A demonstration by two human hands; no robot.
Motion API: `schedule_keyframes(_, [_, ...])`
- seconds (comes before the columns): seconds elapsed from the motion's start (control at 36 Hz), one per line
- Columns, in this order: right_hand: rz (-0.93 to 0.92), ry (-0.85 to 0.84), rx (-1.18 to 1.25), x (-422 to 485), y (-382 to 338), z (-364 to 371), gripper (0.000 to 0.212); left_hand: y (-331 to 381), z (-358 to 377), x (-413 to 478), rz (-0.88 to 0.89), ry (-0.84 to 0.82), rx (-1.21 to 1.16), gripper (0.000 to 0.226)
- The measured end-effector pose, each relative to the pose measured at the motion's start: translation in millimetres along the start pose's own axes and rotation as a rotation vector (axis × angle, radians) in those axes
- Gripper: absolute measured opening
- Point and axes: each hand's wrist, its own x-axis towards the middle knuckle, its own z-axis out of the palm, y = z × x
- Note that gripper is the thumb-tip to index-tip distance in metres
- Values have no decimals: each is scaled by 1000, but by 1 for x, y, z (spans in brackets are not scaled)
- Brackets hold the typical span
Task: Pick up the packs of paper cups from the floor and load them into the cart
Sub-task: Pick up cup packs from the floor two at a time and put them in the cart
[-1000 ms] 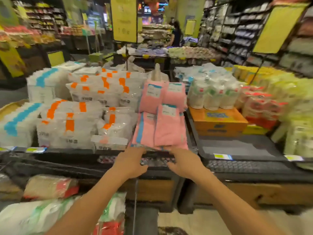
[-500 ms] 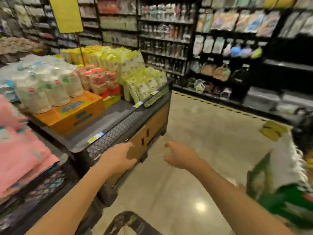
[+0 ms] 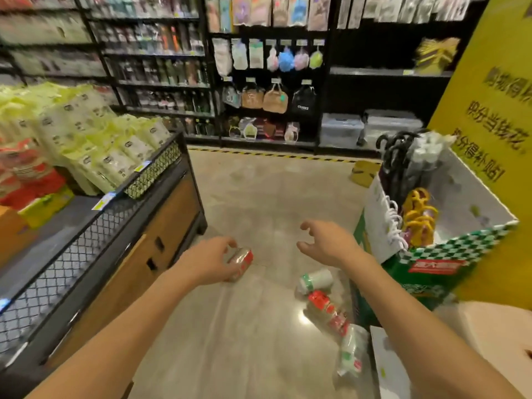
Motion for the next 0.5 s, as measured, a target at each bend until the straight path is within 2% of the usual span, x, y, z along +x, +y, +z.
schedule_keyframes(0.19, [92, -47, 37, 42, 89, -6, 55, 66, 24, 94, 60, -93, -12, 53])
schedule_keyframes(0.5, [464, -156, 225, 79, 215, 56, 47, 137, 103, 235, 225, -336, 61, 55])
